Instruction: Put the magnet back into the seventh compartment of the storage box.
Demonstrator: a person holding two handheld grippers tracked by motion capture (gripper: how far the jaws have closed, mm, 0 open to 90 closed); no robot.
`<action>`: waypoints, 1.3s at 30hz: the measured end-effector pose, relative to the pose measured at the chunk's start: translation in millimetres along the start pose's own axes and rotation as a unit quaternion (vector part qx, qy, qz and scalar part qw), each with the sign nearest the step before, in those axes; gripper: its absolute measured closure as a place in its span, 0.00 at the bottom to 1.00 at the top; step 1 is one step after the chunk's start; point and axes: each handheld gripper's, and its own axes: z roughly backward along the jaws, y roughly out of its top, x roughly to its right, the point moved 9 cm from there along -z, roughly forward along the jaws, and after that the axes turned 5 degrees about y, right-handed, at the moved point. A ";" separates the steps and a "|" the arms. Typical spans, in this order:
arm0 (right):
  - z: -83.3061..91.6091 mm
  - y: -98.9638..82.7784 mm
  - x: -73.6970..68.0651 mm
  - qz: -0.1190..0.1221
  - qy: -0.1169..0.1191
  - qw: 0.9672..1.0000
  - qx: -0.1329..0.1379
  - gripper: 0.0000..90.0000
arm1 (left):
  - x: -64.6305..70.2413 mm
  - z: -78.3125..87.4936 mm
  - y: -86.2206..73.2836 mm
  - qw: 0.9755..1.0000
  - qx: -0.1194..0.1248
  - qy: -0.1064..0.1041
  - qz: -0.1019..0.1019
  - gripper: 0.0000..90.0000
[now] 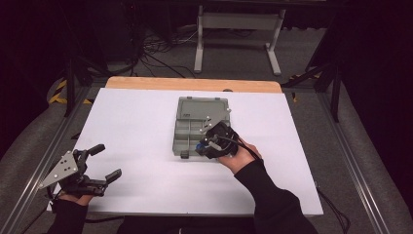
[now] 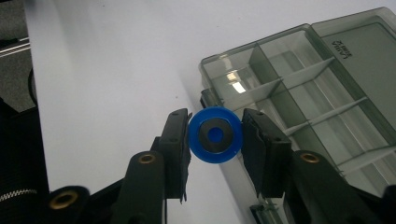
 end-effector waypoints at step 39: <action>-14.8 -22.6 64.8 -0.078 -0.067 0.994 -0.023 0.69 | 0.8 -0.1 0.3 1.000 -0.001 -0.002 -0.003 0.01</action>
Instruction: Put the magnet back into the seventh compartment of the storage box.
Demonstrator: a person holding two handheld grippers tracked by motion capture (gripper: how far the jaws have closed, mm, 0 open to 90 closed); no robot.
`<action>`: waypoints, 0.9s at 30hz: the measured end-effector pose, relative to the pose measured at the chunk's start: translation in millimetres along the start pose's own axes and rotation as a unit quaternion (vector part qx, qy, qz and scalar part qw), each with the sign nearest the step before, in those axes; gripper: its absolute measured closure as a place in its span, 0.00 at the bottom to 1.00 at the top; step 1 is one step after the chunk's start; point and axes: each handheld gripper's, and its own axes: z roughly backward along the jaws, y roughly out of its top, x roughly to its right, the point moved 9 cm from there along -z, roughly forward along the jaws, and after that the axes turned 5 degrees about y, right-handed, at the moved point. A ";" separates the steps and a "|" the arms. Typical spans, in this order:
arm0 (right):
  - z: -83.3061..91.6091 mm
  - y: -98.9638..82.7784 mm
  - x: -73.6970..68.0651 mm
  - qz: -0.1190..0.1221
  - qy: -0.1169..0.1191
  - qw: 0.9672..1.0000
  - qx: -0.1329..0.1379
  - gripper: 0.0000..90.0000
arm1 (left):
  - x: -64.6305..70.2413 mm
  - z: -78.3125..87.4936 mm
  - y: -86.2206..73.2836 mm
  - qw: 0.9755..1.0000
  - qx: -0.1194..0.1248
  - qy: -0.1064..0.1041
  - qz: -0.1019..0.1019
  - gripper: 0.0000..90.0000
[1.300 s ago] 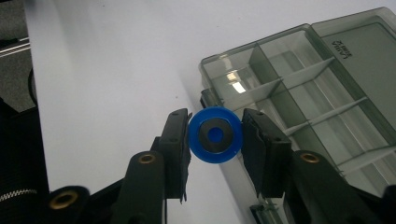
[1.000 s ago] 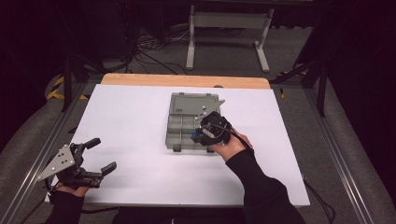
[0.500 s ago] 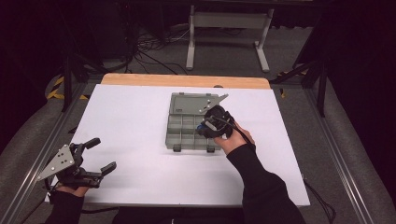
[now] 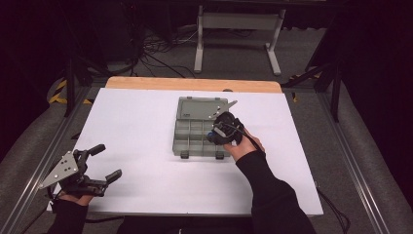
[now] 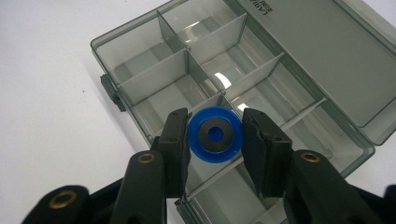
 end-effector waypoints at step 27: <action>-27.2 -14.7 3.0 -0.009 0.012 0.999 -0.038 0.69 | 0.8 -0.8 -0.9 1.000 -0.002 -0.002 0.002 0.01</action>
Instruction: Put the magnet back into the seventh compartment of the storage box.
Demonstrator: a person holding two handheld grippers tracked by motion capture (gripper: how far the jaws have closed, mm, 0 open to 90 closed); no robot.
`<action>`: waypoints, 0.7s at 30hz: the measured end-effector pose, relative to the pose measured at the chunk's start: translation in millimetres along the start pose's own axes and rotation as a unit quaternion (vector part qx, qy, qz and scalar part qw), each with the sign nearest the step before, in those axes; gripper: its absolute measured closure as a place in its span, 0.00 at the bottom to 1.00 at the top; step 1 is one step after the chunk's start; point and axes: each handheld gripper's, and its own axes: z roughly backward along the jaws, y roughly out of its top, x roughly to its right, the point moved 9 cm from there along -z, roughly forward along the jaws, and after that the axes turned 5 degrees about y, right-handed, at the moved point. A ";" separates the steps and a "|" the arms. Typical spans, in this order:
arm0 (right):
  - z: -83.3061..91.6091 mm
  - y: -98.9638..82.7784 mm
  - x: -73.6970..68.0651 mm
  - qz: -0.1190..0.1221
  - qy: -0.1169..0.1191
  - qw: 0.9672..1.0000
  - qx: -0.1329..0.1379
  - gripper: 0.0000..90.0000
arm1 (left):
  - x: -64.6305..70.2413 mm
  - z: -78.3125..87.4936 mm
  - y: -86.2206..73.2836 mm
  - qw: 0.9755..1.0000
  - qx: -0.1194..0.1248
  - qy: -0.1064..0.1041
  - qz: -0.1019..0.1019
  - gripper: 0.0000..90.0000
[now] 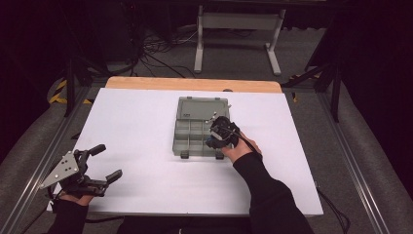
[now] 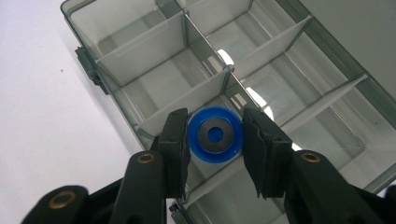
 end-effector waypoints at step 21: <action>-5.7 0.5 -2.9 0.012 -0.005 1.000 -0.012 0.62 | 0.2 -0.8 -0.3 1.000 0.000 -0.001 0.001 0.01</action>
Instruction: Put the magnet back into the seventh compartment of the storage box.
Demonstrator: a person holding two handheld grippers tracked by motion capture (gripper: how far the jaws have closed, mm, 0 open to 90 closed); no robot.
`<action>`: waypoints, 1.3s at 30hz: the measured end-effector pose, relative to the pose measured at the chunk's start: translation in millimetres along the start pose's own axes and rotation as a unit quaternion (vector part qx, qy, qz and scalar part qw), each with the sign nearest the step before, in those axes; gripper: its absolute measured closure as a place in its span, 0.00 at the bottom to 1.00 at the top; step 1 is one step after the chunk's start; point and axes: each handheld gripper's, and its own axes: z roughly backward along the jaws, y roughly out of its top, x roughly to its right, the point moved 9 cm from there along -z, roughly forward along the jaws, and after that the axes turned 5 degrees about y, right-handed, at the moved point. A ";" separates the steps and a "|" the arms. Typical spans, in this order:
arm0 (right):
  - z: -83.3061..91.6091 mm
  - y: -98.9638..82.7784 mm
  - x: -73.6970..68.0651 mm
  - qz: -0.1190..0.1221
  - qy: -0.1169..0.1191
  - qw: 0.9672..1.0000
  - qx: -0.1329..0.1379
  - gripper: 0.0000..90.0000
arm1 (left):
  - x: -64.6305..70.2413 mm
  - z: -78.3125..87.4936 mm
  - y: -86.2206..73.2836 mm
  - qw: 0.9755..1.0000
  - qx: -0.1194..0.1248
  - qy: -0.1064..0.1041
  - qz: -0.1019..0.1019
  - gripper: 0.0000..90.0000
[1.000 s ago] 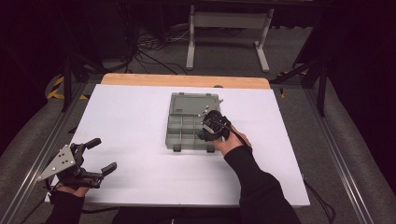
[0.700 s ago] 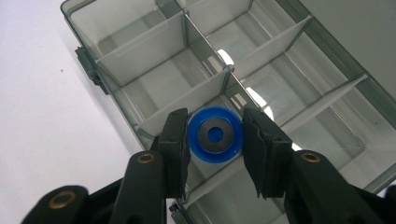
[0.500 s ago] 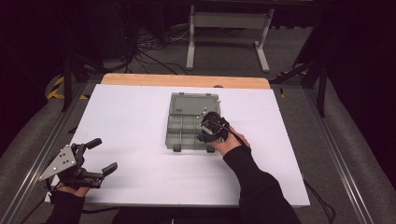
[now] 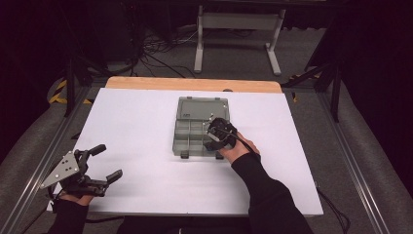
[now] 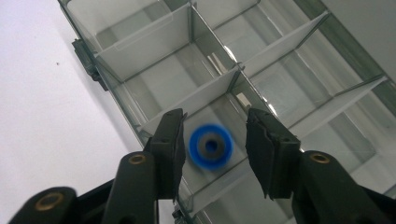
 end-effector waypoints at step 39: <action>97.9 -9.5 -41.1 0.032 0.024 0.986 0.162 0.07 | -0.3 0.0 -0.1 1.000 -0.001 0.001 -0.001 0.01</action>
